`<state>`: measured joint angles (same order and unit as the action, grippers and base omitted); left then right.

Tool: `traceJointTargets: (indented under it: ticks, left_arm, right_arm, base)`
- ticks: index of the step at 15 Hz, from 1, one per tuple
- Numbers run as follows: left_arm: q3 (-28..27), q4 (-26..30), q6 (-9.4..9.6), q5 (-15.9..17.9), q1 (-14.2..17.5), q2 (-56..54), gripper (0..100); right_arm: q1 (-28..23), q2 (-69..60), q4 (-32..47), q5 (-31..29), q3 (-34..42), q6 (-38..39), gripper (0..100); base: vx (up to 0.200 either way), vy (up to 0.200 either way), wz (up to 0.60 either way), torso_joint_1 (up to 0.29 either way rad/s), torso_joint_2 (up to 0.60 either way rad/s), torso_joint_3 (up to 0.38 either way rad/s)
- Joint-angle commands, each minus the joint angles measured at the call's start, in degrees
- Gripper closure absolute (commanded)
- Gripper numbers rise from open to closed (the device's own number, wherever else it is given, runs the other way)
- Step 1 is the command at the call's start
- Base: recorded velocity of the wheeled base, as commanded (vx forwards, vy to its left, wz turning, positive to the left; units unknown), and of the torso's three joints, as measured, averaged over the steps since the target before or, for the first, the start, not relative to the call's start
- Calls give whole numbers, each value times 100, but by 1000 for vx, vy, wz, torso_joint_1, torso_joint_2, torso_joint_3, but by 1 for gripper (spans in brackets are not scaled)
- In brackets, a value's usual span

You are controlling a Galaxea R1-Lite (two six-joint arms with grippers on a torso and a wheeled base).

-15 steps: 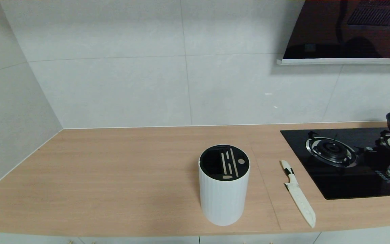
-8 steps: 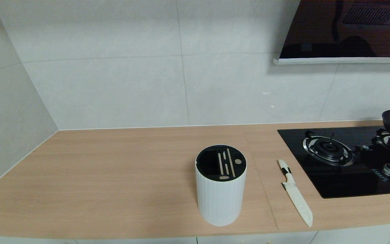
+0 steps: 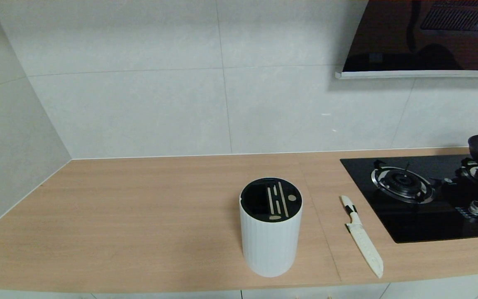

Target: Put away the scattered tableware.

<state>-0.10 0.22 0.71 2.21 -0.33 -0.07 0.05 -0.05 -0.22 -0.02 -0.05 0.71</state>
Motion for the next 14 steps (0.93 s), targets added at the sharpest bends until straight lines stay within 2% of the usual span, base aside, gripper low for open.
traceJointTargets:
  ticks: [1, 2, 4, 6, 14]
  left_arm:
    - [1, 4, 8, -1, -2, 7, 0]
    - [1, 4, 8, -1, -2, 7, 0]
    - [1, 4, 8, -1, -2, 7, 0]
    - [1, 4, 8, -1, -2, 7, 0]
    - [1, 4, 8, 8, -2, 7, 0]
  right_arm:
    - [4, 5, -136, 20, -39, 35, 0]
    - [4, 22, -532, 187, -285, 123, 0]
    - [13, 260, -347, 539, -443, 131, 0]
    - [57, 655, -215, 626, -593, 131, 0]
    - [698, 4417, -259, 741, -1753, 131, 0]
  base:
    - [0, 0, 0, 0, 0, 0]
    - [0, 0, 0, 0, 0, 0]
    - [0, 0, 0, 0, 0, 0]
    - [0, 0, 0, 0, 0, 0]
    - [0, 0, 0, 0, 0, 0]
